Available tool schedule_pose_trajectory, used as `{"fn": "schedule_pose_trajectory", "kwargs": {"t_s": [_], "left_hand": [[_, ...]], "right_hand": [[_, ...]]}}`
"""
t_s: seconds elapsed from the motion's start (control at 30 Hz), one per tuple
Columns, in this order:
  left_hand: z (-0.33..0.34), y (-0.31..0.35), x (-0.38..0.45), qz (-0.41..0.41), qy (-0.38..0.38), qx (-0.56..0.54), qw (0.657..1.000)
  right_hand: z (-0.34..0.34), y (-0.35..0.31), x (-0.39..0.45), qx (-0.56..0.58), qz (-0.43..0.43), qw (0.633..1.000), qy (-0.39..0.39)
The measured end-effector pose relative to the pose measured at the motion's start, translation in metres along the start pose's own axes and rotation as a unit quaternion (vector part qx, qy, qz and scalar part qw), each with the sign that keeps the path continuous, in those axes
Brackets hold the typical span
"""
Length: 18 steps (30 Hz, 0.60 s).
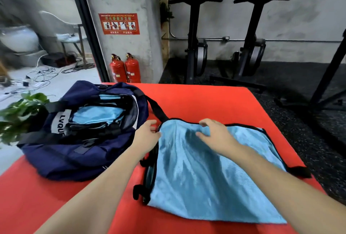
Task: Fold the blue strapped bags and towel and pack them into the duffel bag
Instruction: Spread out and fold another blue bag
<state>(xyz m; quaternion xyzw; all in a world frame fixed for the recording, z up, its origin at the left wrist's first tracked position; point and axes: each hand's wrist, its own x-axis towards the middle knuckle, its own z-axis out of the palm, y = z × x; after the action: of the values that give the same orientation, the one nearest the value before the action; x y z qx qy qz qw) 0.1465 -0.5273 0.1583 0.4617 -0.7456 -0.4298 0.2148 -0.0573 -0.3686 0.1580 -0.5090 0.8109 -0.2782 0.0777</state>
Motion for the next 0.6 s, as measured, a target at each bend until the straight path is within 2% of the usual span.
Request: {"fn": "schedule_pose_trajectory", "kwargs": {"t_s": [0.13, 0.33, 0.4, 0.47, 0.53, 0.6], "left_hand": [[0.001, -0.003, 0.008, -0.037, -0.03, -0.086, 0.995], [0.0, -0.009, 0.02, -0.045, -0.057, -0.134, 0.988], [-0.001, -0.01, 0.018, -0.02, -0.047, -0.081, 0.995], [0.001, -0.009, 0.014, 0.037, -0.022, 0.039, 0.998], [0.004, -0.001, 0.006, 0.104, 0.009, 0.152, 0.983], [0.012, 0.013, -0.015, 0.159, 0.029, 0.21, 0.964]], "right_hand": [[0.032, -0.043, 0.046, -0.004, -0.02, 0.999, -0.036], [0.046, -0.063, 0.091, -0.091, 0.031, 0.987, -0.126], [0.041, -0.056, 0.093, -0.115, 0.013, 0.986, -0.119], [0.03, -0.041, 0.085, -0.124, -0.014, 0.988, -0.09], [0.017, -0.021, 0.067, -0.11, -0.042, 0.991, -0.057], [0.0, 0.005, 0.037, -0.131, -0.056, 0.989, -0.045]]}}
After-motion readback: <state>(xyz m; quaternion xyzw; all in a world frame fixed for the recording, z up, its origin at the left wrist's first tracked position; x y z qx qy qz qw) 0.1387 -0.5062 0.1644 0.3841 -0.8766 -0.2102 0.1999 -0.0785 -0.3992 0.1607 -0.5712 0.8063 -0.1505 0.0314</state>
